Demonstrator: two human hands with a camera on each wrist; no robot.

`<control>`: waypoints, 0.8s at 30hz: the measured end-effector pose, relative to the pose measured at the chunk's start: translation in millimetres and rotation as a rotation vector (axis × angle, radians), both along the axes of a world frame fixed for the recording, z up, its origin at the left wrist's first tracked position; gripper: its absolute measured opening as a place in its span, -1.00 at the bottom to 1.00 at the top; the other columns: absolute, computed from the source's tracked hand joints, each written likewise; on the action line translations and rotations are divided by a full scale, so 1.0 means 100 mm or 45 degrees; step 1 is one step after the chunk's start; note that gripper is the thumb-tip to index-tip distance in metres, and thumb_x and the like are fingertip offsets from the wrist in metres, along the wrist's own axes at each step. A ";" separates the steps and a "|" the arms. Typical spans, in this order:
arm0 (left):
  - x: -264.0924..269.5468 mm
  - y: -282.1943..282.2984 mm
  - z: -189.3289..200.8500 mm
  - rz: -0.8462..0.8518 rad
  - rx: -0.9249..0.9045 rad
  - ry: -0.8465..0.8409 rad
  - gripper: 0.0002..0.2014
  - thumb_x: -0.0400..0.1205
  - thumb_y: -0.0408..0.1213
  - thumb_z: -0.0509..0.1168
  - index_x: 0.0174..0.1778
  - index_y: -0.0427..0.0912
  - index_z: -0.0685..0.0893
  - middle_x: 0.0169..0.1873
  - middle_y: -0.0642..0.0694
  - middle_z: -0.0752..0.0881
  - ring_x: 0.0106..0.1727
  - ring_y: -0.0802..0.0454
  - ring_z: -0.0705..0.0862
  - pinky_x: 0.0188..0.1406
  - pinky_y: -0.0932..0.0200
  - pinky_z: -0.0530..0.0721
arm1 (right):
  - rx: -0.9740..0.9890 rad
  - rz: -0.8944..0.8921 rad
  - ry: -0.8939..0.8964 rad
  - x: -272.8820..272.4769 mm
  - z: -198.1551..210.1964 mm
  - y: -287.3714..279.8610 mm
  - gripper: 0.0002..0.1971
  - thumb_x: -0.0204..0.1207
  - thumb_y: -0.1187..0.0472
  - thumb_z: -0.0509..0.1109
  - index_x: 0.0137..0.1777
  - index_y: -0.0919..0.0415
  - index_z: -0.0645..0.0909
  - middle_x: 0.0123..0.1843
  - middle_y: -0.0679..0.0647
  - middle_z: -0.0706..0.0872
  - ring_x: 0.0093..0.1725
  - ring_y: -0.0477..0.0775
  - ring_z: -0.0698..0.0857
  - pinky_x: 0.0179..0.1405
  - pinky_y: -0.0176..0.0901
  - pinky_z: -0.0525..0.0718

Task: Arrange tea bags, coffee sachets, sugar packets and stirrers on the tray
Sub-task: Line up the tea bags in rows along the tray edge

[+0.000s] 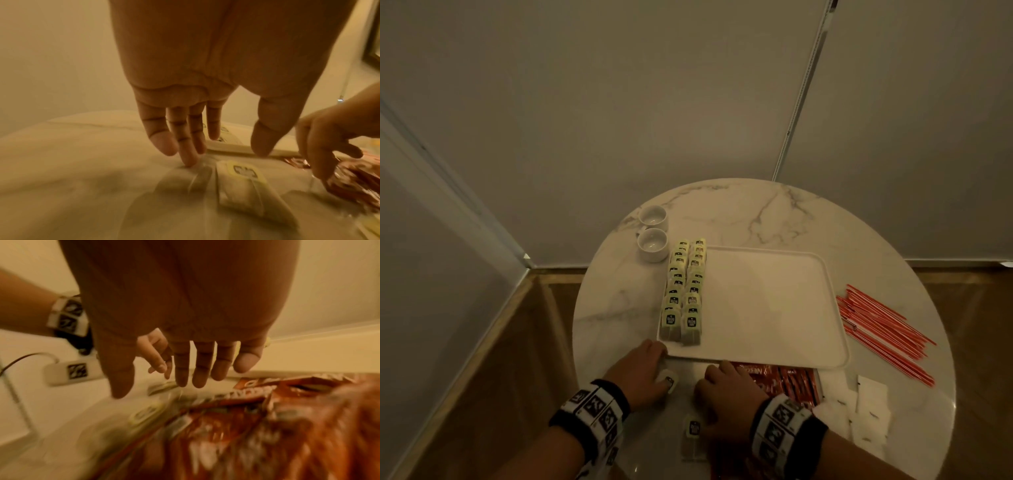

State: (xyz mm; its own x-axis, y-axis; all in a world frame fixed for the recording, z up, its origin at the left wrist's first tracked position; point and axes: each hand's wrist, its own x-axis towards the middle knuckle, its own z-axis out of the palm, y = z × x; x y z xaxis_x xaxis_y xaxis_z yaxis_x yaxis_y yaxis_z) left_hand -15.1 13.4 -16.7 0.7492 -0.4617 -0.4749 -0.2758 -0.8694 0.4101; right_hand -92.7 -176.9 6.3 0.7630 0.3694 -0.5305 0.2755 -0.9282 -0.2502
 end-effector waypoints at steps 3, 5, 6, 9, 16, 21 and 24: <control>-0.07 0.04 -0.06 -0.106 0.043 -0.015 -0.36 0.51 0.10 0.31 0.48 -0.01 0.31 0.38 -0.01 0.37 0.34 0.01 0.43 0.35 0.13 0.46 | -0.110 0.106 -0.034 -0.20 -0.09 0.04 -0.21 0.39 -0.27 0.39 0.48 0.22 0.33 0.41 0.22 0.36 0.39 0.30 0.28 0.44 0.30 0.29; -0.09 0.05 -0.08 -0.140 0.033 -0.037 -0.33 0.51 0.06 0.32 0.51 0.00 0.28 0.41 -0.02 0.35 0.36 0.00 0.41 0.37 0.12 0.45 | -0.119 0.113 -0.066 -0.25 -0.14 0.08 -0.22 0.40 -0.22 0.41 0.47 0.26 0.33 0.41 0.24 0.34 0.40 0.31 0.28 0.44 0.34 0.24; -0.09 0.05 -0.09 -0.157 0.038 -0.046 -0.32 0.51 0.05 0.33 0.52 0.00 0.27 0.43 -0.02 0.35 0.38 0.00 0.41 0.39 0.12 0.45 | -0.113 0.105 -0.094 -0.27 -0.16 0.11 -0.27 0.42 -0.18 0.40 0.45 0.28 0.35 0.39 0.25 0.35 0.39 0.32 0.29 0.41 0.34 0.24; -0.10 0.02 -0.10 -0.206 0.058 -0.071 -0.34 0.50 0.00 0.33 0.51 -0.01 0.27 0.45 -0.03 0.36 0.38 -0.02 0.44 0.38 0.10 0.48 | -0.107 0.035 -0.142 -0.30 -0.21 0.22 -0.42 0.50 -0.08 0.33 0.38 0.31 0.41 0.34 0.26 0.37 0.37 0.32 0.30 0.33 0.30 0.26; -0.08 -0.06 -0.08 -0.180 0.024 -0.025 -0.76 0.50 -0.06 0.33 -0.16 0.03 0.36 0.01 0.02 0.38 -0.06 0.03 0.44 -0.09 0.21 0.43 | -0.030 -0.055 -0.106 -0.29 -0.23 0.33 -0.47 0.52 0.03 0.33 0.42 0.28 0.37 0.38 0.24 0.37 0.38 0.31 0.28 0.34 0.25 0.27; -0.09 -0.03 -0.09 -0.086 -0.044 0.044 -0.77 0.49 -0.12 0.34 -0.12 0.02 0.37 -0.11 0.07 0.47 -0.13 0.08 0.47 -0.16 0.19 0.48 | -0.041 -0.077 -0.058 -0.26 -0.28 0.33 -0.43 0.50 0.02 0.36 0.46 0.22 0.36 0.41 0.21 0.38 0.42 0.30 0.27 0.40 0.23 0.24; -0.09 -0.02 -0.09 -0.006 -0.102 0.139 -0.64 0.48 -0.13 0.38 0.12 -0.02 0.42 0.00 0.02 0.57 -0.04 0.08 0.56 -0.06 0.20 0.56 | -0.044 -0.074 -0.004 -0.22 -0.31 0.32 -0.37 0.48 -0.04 0.40 0.48 0.20 0.34 0.43 0.21 0.36 0.43 0.31 0.25 0.42 0.26 0.24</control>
